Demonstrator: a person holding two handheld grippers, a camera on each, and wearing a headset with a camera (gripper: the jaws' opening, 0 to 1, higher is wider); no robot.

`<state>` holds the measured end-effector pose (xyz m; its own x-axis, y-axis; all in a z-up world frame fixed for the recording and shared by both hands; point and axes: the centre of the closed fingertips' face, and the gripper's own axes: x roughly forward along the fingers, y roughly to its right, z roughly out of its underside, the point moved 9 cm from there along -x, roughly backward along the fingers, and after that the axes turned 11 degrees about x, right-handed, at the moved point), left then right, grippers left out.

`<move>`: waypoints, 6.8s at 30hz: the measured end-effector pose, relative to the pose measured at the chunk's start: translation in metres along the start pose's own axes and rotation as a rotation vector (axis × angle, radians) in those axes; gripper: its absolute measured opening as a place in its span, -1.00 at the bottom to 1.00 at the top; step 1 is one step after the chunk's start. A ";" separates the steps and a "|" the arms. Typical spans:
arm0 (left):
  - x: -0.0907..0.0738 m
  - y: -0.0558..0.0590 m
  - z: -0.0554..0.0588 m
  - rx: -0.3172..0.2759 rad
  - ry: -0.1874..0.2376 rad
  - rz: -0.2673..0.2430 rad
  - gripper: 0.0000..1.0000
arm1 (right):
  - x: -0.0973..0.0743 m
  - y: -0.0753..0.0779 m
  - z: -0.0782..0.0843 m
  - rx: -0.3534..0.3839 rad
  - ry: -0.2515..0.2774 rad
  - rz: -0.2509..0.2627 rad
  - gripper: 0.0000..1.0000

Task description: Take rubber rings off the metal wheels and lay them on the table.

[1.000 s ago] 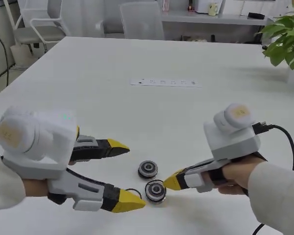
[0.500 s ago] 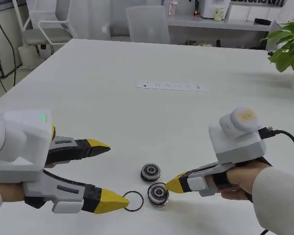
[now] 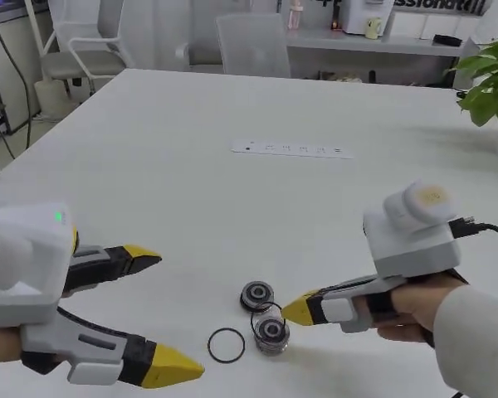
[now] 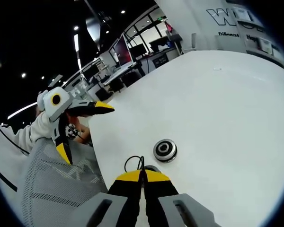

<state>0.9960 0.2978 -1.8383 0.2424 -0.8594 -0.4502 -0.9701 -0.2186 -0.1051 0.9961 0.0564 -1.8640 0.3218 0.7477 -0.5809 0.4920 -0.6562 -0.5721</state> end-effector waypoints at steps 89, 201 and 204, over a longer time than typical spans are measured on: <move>0.008 0.011 0.016 -0.059 -0.121 0.101 0.68 | 0.027 -0.016 -0.006 -0.202 0.090 0.034 -0.86; 0.140 -0.041 -0.002 0.188 -0.087 0.145 -0.84 | 0.035 0.046 -0.008 -0.328 0.063 0.049 -0.45; 0.141 -0.041 -0.003 0.188 -0.081 0.142 -0.84 | 0.035 0.048 -0.008 -0.348 0.062 0.064 -0.44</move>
<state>1.0703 0.1840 -1.8954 0.1095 -0.8340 -0.5409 -0.9807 -0.0021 -0.1954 1.0376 0.0517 -1.9068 0.4039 0.7180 -0.5668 0.7117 -0.6359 -0.2985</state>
